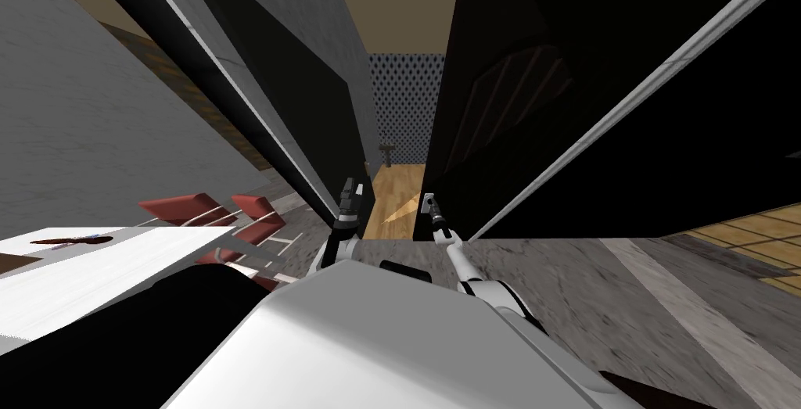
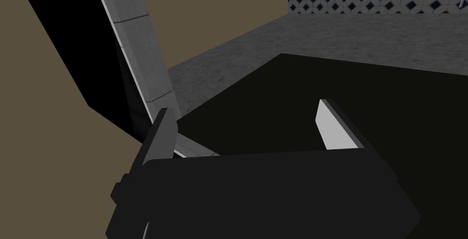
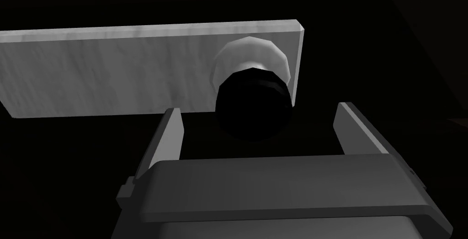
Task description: Push the door open
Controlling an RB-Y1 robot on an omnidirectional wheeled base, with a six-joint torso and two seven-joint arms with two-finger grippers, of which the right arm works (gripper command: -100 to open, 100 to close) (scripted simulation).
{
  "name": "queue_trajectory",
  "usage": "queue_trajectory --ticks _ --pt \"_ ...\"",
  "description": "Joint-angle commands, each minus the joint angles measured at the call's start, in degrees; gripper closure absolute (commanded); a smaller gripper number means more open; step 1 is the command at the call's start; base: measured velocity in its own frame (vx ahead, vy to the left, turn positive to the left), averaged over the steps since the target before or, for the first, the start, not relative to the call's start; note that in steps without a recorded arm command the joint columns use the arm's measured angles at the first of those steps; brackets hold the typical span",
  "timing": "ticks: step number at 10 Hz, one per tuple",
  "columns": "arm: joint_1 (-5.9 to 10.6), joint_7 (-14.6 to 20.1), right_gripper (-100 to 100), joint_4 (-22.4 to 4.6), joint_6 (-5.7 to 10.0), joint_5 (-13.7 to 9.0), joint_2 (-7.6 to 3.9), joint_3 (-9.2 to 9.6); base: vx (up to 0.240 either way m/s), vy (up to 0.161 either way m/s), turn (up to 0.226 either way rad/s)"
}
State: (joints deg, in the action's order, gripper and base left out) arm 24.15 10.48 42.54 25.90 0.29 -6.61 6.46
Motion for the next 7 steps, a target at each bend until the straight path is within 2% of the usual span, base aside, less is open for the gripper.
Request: queue_trajectory --ticks 1,3,4,7 --pt "0.1 -0.1 -100 -0.26 0.1 -0.06 -0.02 -0.21 0.189 0.055 0.022" --pt "0.12 -0.14 -100 -0.32 0.11 -0.06 0.02 -0.25 0.156 0.014 0.008" --pt "0.12 -0.14 100 -0.32 0.11 -0.06 0.02 -0.25 -0.013 0.001 -0.006" --pt "0.12 -0.14 100 -0.32 0.11 -0.06 0.02 -0.25 -0.022 -0.001 0.005"
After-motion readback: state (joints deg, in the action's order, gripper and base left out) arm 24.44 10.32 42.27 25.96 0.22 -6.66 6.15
